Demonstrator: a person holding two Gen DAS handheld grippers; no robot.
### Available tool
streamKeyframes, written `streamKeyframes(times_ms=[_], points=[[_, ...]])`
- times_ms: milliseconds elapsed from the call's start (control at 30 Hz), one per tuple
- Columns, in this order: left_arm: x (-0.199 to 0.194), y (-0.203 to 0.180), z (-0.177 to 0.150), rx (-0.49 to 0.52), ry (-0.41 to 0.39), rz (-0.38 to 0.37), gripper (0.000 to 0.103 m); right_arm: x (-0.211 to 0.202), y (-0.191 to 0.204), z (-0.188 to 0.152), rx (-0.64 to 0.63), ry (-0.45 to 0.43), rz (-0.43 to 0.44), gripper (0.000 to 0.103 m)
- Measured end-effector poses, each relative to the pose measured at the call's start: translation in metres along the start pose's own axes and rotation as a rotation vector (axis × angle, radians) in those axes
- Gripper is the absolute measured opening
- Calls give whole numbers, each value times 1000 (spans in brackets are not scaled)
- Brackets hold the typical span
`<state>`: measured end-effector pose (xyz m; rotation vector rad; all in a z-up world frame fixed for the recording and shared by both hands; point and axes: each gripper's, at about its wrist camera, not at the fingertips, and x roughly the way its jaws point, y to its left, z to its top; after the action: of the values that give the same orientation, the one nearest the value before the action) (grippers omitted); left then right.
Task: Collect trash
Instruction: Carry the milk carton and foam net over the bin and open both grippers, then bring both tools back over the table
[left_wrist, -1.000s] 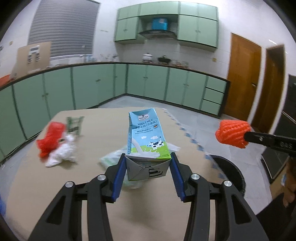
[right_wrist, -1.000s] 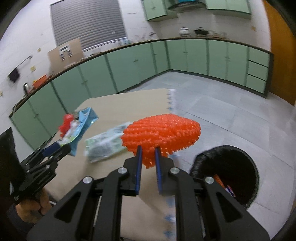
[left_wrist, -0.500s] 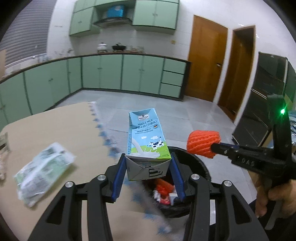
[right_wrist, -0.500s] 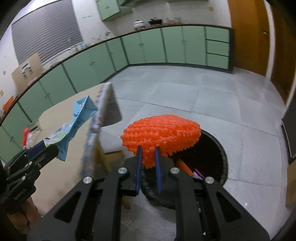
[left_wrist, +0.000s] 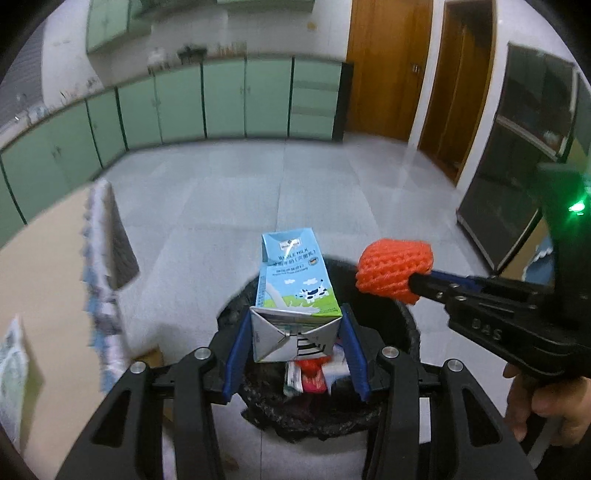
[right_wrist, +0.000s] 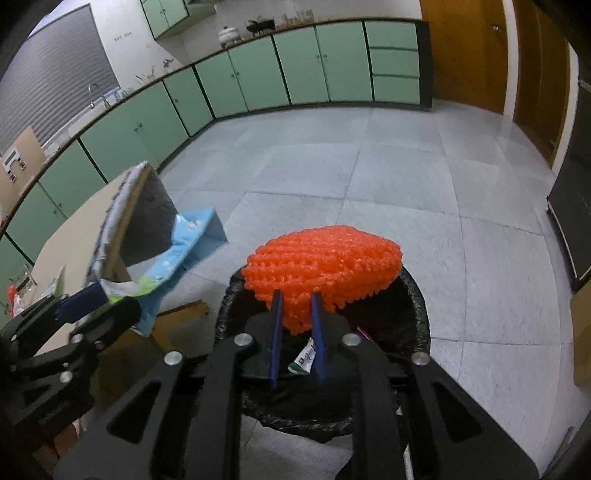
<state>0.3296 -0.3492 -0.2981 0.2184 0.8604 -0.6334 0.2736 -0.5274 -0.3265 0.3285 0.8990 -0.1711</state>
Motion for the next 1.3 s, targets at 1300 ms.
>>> streamKeyframes(times_ms=[1300], points=[[-244, 303, -192, -457, -257, 574, 52, -32, 360, -45, -470, -17, 358, 46]])
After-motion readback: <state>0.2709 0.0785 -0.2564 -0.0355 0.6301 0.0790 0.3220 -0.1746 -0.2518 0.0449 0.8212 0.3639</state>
